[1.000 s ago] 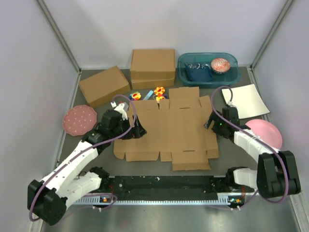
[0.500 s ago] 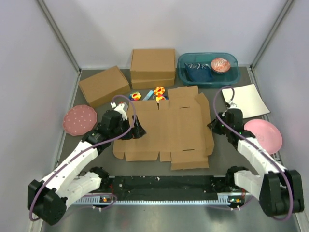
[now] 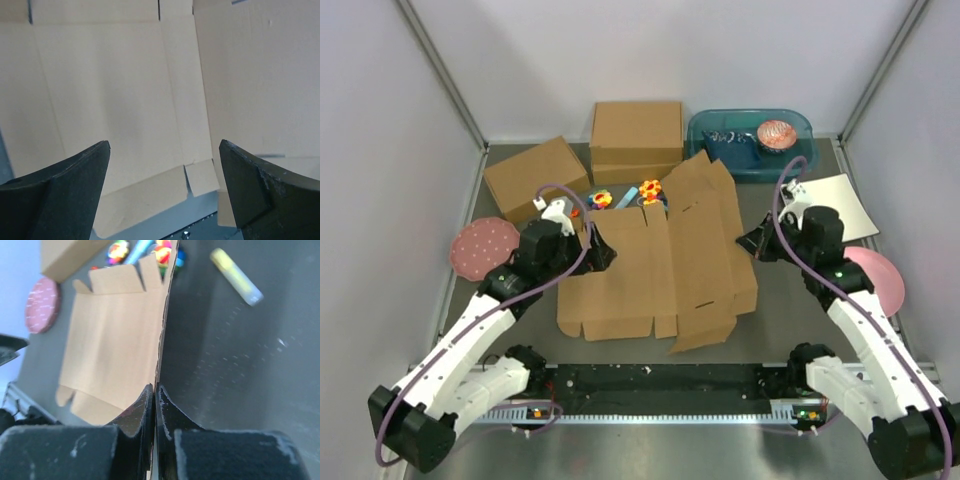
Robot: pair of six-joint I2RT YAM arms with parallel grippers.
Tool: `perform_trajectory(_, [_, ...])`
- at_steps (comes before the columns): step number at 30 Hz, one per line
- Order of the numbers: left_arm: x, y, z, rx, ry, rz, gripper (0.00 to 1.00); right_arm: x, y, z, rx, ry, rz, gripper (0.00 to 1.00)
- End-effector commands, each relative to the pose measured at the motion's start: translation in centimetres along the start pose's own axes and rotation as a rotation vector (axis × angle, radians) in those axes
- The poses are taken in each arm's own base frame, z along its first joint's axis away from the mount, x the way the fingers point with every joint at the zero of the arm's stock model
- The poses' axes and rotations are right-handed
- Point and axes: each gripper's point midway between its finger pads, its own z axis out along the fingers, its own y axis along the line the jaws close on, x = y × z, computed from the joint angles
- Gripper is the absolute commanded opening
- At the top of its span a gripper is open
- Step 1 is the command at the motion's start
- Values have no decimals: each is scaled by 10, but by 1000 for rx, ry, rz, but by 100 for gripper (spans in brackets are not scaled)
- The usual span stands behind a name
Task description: Fold the paper box
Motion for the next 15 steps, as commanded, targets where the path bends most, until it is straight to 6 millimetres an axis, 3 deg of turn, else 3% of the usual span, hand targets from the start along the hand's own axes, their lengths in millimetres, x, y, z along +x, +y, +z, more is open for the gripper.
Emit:
perform_trajectory(1, [-59,-12,-25,-17,-229,-7,96,-37,72,-36,-242,-56,-131,0])
perform_trajectory(6, [-98,-13,-66,-36,-434,-27,98,-70,125,-78,-409,-100,-232,0])
perform_trajectory(10, [-125,-10,-104,-52,-611,-72,99,-84,166,-115,-560,-107,-300,0])
perform_trajectory(12, [-133,-10,-125,-39,-684,-103,99,-92,180,-134,-591,-114,-322,0])
perform_trajectory(15, [-145,-10,-154,-31,-775,-143,99,-94,189,-147,-597,-60,-330,0])
